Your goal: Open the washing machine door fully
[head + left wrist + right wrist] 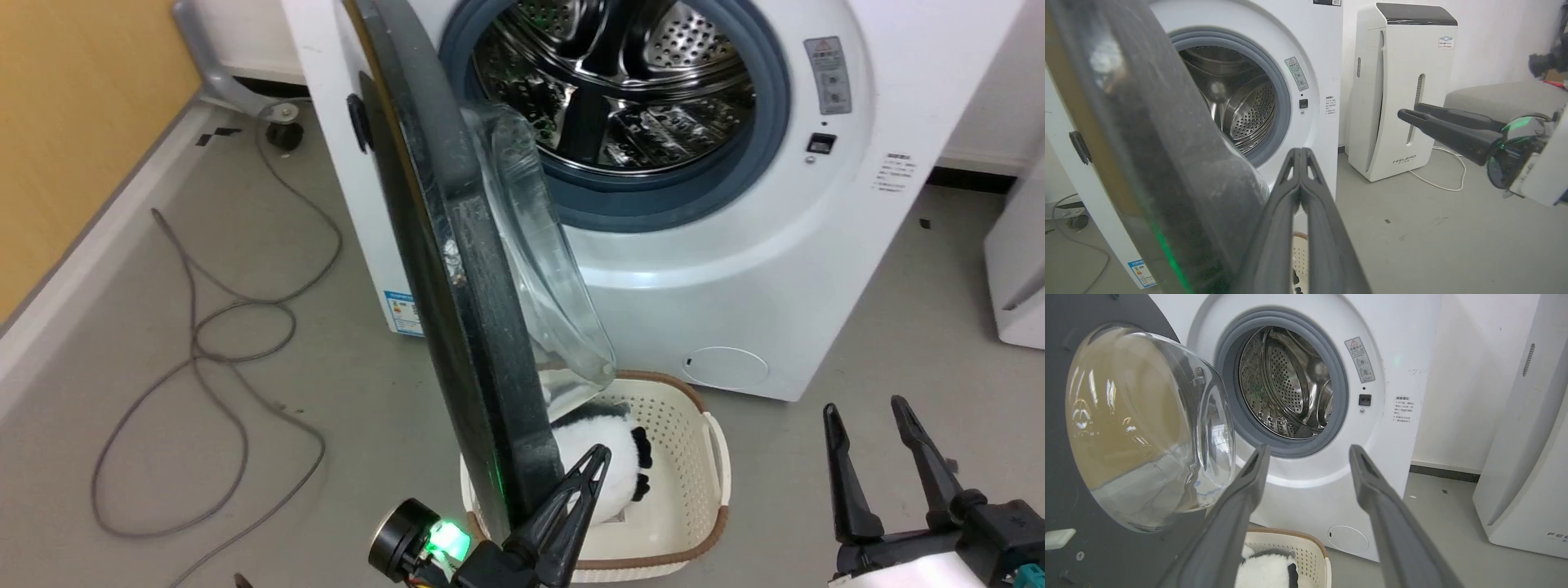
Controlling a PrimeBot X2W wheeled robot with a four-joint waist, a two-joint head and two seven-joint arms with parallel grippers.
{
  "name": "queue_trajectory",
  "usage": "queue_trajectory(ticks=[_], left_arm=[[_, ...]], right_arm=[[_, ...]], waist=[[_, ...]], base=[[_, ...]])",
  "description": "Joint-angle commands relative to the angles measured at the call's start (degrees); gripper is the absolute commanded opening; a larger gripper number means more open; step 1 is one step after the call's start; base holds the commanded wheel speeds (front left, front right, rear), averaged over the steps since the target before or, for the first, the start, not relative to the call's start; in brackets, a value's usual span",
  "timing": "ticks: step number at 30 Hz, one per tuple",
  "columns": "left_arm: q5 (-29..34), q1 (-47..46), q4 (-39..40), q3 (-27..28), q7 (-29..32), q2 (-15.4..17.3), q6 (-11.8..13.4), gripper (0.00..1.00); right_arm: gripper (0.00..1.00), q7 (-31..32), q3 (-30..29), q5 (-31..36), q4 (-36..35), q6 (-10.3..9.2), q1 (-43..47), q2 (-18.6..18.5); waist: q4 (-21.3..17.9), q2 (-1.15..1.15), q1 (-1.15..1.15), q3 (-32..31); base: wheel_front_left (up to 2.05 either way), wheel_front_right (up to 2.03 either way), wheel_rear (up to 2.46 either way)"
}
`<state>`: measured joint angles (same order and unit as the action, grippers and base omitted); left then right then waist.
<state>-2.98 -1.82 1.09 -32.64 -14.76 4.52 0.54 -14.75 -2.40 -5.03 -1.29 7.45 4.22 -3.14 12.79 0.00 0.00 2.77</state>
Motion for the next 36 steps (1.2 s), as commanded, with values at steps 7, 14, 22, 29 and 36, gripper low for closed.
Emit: queue_trajectory(ticks=[7,14,22,29,36], left_arm=[[-0.6,2.4,-0.1,1.0,-0.2,-0.3,1.0,0.00],[-0.4,3.2,0.8,1.6,-0.2,0.0,1.0,0.00],[-0.4,3.8,1.2,2.6,-0.2,0.5,1.2,0.00],[-0.8,4.5,2.1,5.2,-0.2,0.3,3.1,0.00],[-1.6,4.9,2.2,11.6,-0.2,0.6,6.4,0.00]], right_arm=[[1.00,-0.2,0.1,0.3,0.2,0.03,0.5,0.3],[1.00,-0.2,0.3,0.3,0.3,0.03,0.3,0.3],[1.00,-0.2,0.8,0.2,0.3,0.03,0.2,0.3],[1.00,-0.2,2.5,1.1,0.7,0.03,-1.3,0.3],[1.00,-0.2,4.3,2.4,2.1,0.03,-4.0,0.3]], waist=[[4.2,0.00,0.00,0.0],[9.4,0.00,0.00,0.3],[15.7,0.00,0.00,0.9],[18.4,0.00,0.00,2.6],[19.0,0.00,0.00,4.4]], base=[[0.00,0.00,0.00],[0.00,0.00,0.00],[0.00,0.00,0.00],[0.00,0.00,0.00],[0.00,0.00,0.00]])
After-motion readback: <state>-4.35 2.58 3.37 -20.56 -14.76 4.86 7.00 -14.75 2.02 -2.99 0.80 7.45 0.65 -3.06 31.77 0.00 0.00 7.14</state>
